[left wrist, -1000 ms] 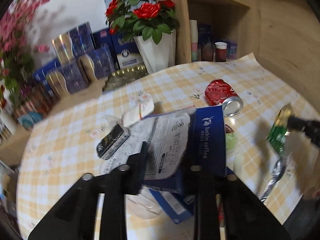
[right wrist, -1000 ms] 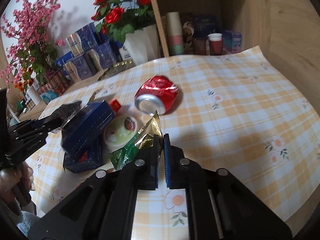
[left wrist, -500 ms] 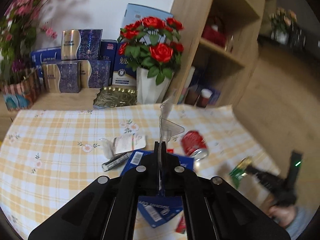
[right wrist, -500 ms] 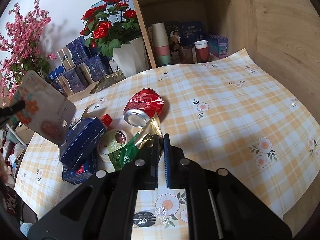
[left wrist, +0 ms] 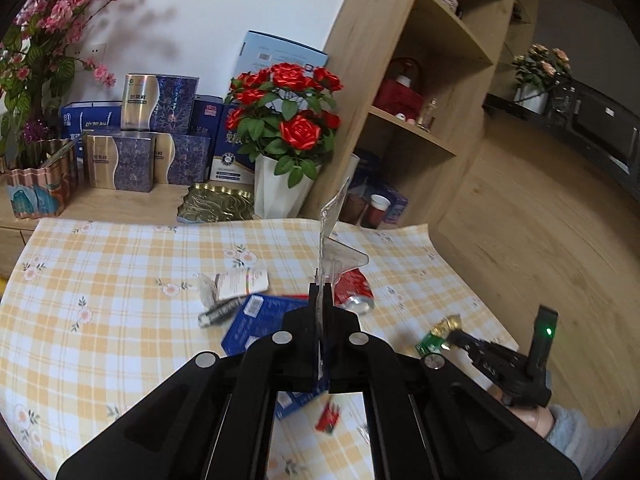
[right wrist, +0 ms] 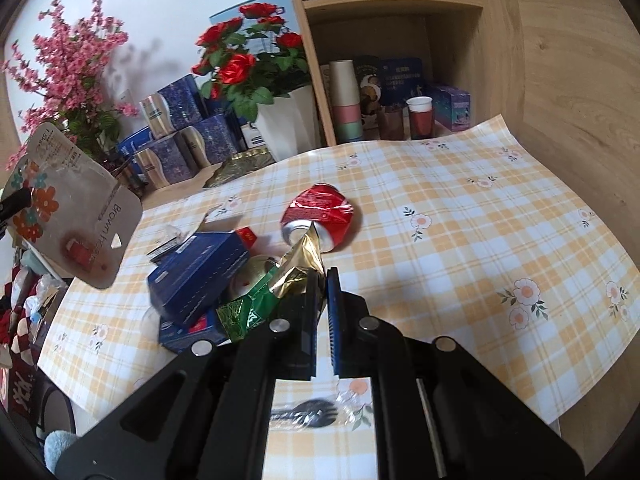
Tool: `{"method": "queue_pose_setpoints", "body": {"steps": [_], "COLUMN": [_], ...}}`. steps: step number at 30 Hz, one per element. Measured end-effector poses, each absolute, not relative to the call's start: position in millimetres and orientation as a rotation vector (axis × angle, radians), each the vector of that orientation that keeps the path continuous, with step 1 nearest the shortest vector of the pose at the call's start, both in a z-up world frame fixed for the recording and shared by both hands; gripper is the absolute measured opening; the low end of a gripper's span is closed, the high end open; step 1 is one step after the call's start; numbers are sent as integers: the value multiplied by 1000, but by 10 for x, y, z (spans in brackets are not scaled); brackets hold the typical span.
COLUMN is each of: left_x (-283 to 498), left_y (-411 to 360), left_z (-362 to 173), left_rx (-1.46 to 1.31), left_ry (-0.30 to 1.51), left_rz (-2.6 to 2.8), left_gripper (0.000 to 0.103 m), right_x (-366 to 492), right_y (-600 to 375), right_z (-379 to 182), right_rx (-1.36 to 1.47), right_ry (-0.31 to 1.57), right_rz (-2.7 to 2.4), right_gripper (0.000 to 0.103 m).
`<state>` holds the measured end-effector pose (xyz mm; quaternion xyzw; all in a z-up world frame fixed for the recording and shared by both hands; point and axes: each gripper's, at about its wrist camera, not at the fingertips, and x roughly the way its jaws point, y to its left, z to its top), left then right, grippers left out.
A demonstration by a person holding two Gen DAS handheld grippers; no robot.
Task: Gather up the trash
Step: 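Carry both items to the bin and open the left tool over it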
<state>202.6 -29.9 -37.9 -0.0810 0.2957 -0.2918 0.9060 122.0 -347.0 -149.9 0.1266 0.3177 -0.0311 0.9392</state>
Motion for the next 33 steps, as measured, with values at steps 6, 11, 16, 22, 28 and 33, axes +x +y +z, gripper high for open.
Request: {"method": "queue_pose_setpoints", "body": {"steps": [6,11,16,22,28,33], "left_x": [1561,1118,700,229,-65,-90], "left_y": [-172,-30,59,35,-87,-258], "left_z": [-457,-594,-769,-1089,-1536,-2021], "left_rx": [-150,-140,-117,-54,33,94], "left_ry": [648,690,734,809,905,1013], "left_rz": [-636,-666,-703,-756,-784,-789], "left_gripper": [1,1,1,1,1,1], "right_x": [928,609,268,-59,-246,-326], "right_y": [-3262,-3106,-2969,-2841,-2772,-2733], "right_z": [-1422,-1408,-1435,-1561,-1734,-1841], "right_rx": [229,230,222,219,216,214], "right_ry": [644,643,646,664,699,726], "right_rz": [-30,-3,24,60,80,85], "right_gripper": [9,9,9,9,9,9]}}
